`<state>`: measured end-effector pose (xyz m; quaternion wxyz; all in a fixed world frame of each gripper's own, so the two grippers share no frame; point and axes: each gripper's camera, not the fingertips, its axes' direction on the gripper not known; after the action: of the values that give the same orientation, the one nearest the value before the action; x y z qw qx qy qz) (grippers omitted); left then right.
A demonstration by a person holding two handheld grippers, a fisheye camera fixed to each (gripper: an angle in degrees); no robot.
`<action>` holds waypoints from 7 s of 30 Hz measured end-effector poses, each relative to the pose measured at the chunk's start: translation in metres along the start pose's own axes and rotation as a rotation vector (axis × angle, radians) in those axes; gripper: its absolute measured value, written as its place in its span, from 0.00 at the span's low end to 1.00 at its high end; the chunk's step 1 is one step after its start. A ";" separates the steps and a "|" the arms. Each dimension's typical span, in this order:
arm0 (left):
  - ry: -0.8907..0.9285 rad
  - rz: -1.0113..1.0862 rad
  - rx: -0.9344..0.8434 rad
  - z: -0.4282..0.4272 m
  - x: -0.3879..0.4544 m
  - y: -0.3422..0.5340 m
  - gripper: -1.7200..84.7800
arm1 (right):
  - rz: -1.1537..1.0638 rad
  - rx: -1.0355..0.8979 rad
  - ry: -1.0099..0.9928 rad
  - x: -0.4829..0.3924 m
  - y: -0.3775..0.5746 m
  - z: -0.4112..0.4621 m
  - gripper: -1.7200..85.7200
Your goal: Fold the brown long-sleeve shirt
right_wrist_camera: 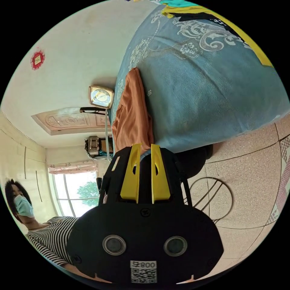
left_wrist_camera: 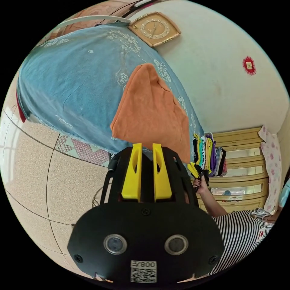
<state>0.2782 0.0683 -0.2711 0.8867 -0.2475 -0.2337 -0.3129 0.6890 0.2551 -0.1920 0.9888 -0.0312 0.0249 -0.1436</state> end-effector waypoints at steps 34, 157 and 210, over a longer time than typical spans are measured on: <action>-0.307 0.435 -0.252 0.270 0.107 0.018 0.03 | 0.006 0.082 -0.142 0.016 0.002 0.020 0.05; -0.020 0.093 0.123 0.012 0.037 -0.004 0.03 | -0.465 -0.485 0.217 -0.599 -0.207 0.567 0.04; -0.367 0.193 -0.051 0.015 0.119 0.020 0.02 | -1.055 -0.426 0.673 -0.610 0.063 0.430 0.03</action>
<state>0.3699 0.0384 -0.1974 0.8486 -0.3439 -0.3584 -0.1818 0.1479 0.5131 0.2569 0.6962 -0.1875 0.3419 -0.6027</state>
